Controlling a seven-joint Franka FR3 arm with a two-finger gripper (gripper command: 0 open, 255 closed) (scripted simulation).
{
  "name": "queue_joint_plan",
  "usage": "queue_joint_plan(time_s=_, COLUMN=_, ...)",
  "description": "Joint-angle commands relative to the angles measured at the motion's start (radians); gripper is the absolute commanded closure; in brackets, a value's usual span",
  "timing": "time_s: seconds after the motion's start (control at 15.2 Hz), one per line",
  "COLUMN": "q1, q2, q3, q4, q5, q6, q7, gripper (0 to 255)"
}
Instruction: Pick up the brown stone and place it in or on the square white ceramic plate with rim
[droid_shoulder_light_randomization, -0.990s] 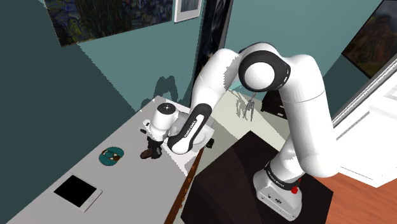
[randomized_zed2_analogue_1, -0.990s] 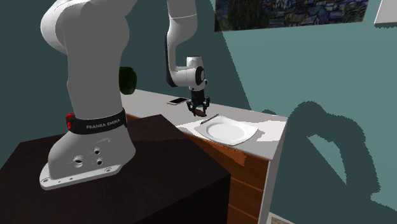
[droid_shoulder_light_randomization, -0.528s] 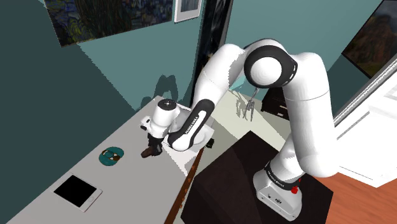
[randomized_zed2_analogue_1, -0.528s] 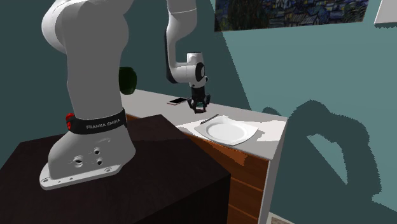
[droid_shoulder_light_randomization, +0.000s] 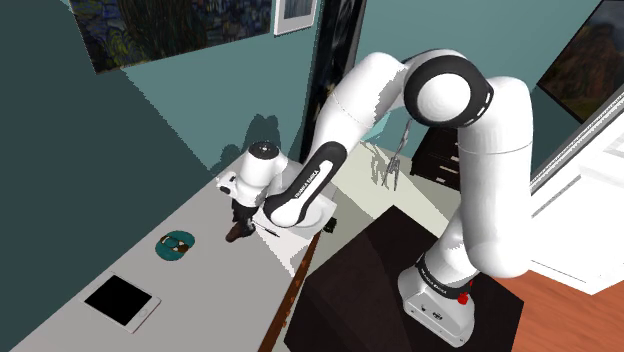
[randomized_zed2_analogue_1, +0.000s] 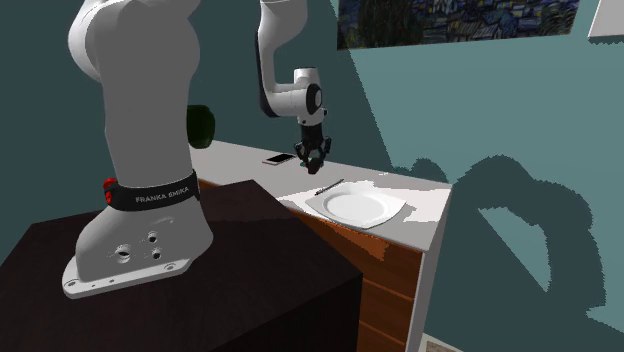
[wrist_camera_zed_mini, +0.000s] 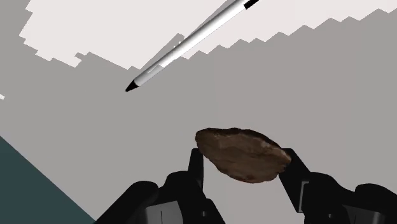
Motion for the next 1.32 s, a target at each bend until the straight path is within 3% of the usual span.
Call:
queue_joint_plan(time_s=0.0, q1=-0.01, q2=-0.026, q3=0.014, q4=-0.008, q5=0.008, q6=-0.02, q7=-0.006, gripper=255)
queue_joint_plan(time_s=0.33, q1=-0.034, q2=-0.082, q3=0.044, q4=-0.023, q5=0.03, q6=-0.062, q7=-0.025, gripper=255)
queue_joint_plan(time_s=0.79, q1=-0.238, q2=-0.166, q3=0.091, q4=-0.19, q5=0.062, q6=0.018, q7=-0.201, gripper=255)
queue_joint_plan(time_s=1.25, q1=-0.497, q2=-0.22, q3=0.174, q4=-0.304, q5=0.115, q6=0.064, q7=-0.426, gripper=255)
